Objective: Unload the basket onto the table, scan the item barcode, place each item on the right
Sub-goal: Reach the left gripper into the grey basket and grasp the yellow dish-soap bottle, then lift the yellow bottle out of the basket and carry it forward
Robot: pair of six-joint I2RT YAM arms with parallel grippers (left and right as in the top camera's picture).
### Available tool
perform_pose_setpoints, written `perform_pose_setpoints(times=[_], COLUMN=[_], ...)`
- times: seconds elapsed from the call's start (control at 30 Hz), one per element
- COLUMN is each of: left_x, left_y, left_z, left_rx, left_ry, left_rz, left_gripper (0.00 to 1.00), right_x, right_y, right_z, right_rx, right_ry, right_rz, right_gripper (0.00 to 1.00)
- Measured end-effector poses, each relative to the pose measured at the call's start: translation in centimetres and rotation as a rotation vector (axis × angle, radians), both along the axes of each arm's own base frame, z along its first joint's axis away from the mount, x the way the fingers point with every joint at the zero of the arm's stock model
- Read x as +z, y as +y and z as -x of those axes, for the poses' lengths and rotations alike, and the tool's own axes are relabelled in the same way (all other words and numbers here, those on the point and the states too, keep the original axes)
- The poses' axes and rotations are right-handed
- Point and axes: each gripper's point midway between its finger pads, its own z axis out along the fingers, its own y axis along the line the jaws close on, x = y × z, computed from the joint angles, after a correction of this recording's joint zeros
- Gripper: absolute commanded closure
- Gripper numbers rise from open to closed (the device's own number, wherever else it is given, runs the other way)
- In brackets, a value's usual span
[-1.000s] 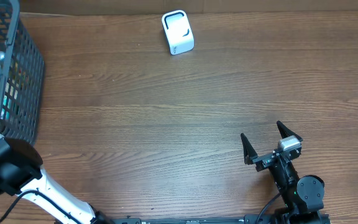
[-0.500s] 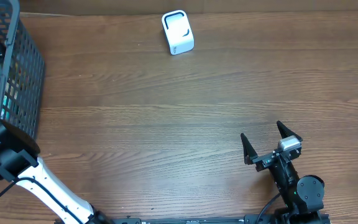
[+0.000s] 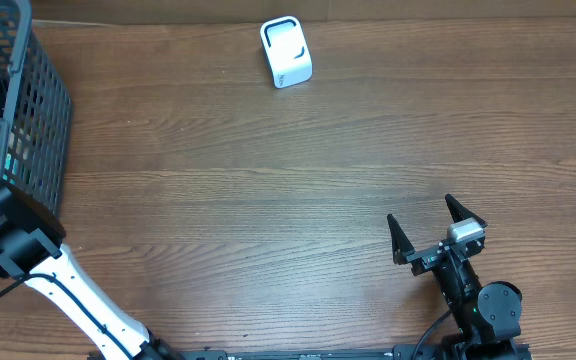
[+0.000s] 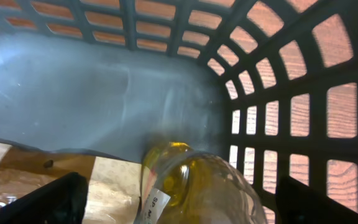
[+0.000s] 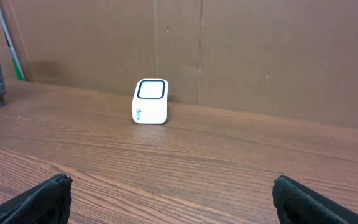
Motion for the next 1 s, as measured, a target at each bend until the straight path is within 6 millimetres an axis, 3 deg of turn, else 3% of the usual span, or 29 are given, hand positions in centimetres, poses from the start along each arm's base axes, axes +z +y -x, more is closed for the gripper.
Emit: perform_pose_setpoints(times=[0.1, 0.17, 0.5, 0.67, 0.8, 0.9, 0.97, 1.0], left_x=[-0.2, -0.2, -0.1, 1.3, 6.7, 13.8, 20.1, 22.1], left_y=[0.0, -0.1, -0.1, 0.5, 1.5, 1.2, 0.2, -0.3], left_z=[0.0, 0.0, -0.1, -0.4, -0.7, -0.1, 1.2, 1.6], left_rx=[-0.005, -0.011, -0.010, 0.044, 0.117, 0.177, 0.214, 0.220], left_ry=[0.003, 0.001, -0.004, -0.030, -0.126, -0.251, -0.363, -0.398], left_rz=[0.001, -0.001, 0.001, -0.010, -0.076, -0.126, -0.153, -0.162], left_gripper=[0.46, 0.54, 0.58, 0.58, 0.60, 0.64, 0.67, 0.67], right_x=[0.0, 0.0, 0.0, 0.0, 0.0, 0.0, 0.0, 0.0], right_y=[0.0, 0.0, 0.0, 0.0, 0.0, 0.0, 0.0, 0.0], right_z=[0.0, 0.0, 0.0, 0.0, 0.0, 0.0, 0.0, 0.0], right_rx=[0.000, 0.000, 0.000, 0.000, 0.000, -0.001, 0.000, 0.000], right_ry=[0.000, 0.000, 0.000, 0.000, 0.000, 0.000, 0.000, 0.000], right_rz=[0.000, 0.000, 0.000, 0.000, 0.000, 0.000, 0.000, 0.000], right_gripper=[0.00, 0.00, 0.00, 0.00, 0.00, 0.00, 0.00, 0.00])
